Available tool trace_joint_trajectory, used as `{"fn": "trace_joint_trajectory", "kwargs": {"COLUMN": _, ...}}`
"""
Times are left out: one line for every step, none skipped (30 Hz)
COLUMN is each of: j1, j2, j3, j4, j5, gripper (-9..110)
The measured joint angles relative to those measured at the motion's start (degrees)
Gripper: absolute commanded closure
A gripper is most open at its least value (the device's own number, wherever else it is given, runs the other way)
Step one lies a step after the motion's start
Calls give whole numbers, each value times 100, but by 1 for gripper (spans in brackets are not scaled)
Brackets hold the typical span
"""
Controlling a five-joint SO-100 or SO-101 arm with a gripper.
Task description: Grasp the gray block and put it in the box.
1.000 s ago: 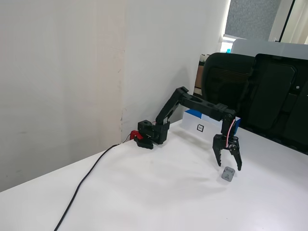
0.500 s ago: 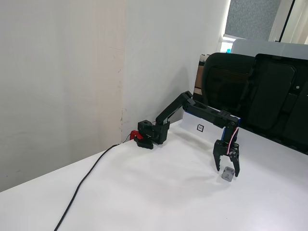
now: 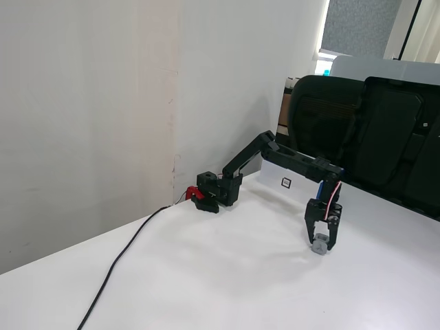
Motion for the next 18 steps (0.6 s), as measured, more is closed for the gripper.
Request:
{"fn": "trace_joint_trajectory", "kwargs": {"j1": -35, "j2": 0, "j3": -62, "j4": 70, "j5": 0, "gripper": 101}}
{"fn": "trace_joint_trajectory", "kwargs": {"j1": -70, "j2": 0, "j3": -141, "j4": 149, "j5": 0, "gripper": 101}}
{"fn": "trace_joint_trajectory", "kwargs": {"j1": -105, "j2": 0, "j3": -237, "j4": 237, "j5": 0, "gripper": 101}}
{"fn": "trace_joint_trajectory", "kwargs": {"j1": -114, "j2": 0, "j3": -343, "j4": 360, "j5": 26, "gripper": 101}}
{"fn": "trace_joint_trajectory", "kwargs": {"j1": -114, "j2": 0, "j3": -448, "j4": 466, "j5": 35, "gripper": 101}}
{"fn": "trace_joint_trajectory", "kwargs": {"j1": -97, "j2": 0, "j3": -571, "j4": 606, "j5": 35, "gripper": 101}}
{"fn": "trace_joint_trajectory", "kwargs": {"j1": -79, "j2": 0, "j3": -694, "j4": 756, "j5": 26, "gripper": 101}}
{"fn": "trace_joint_trajectory", "kwargs": {"j1": -70, "j2": 0, "j3": -800, "j4": 888, "j5": 0, "gripper": 101}}
{"fn": "trace_joint_trajectory", "kwargs": {"j1": -62, "j2": 0, "j3": -888, "j4": 1028, "j5": 9, "gripper": 101}}
{"fn": "trace_joint_trajectory", "kwargs": {"j1": -62, "j2": 0, "j3": -949, "j4": 1143, "j5": 44, "gripper": 101}}
{"fn": "trace_joint_trajectory", "kwargs": {"j1": -79, "j2": 0, "j3": -984, "j4": 1239, "j5": 70, "gripper": 101}}
{"fn": "trace_joint_trajectory", "kwargs": {"j1": -105, "j2": 0, "j3": -1011, "j4": 1327, "j5": 88, "gripper": 101}}
{"fn": "trace_joint_trajectory", "kwargs": {"j1": -141, "j2": 0, "j3": -1011, "j4": 1389, "j5": 97, "gripper": 101}}
{"fn": "trace_joint_trajectory", "kwargs": {"j1": -176, "j2": 0, "j3": -1011, "j4": 1450, "j5": 97, "gripper": 101}}
{"fn": "trace_joint_trajectory", "kwargs": {"j1": -185, "j2": 26, "j3": -1011, "j4": 1503, "j5": 105, "gripper": 101}}
{"fn": "trace_joint_trajectory", "kwargs": {"j1": -193, "j2": 97, "j3": -1011, "j4": 1529, "j5": 132, "gripper": 101}}
{"fn": "trace_joint_trajectory", "kwargs": {"j1": -193, "j2": 202, "j3": -1002, "j4": 1556, "j5": 141, "gripper": 101}}
{"fn": "trace_joint_trajectory", "kwargs": {"j1": -176, "j2": 352, "j3": -932, "j4": 1564, "j5": 132, "gripper": 101}}
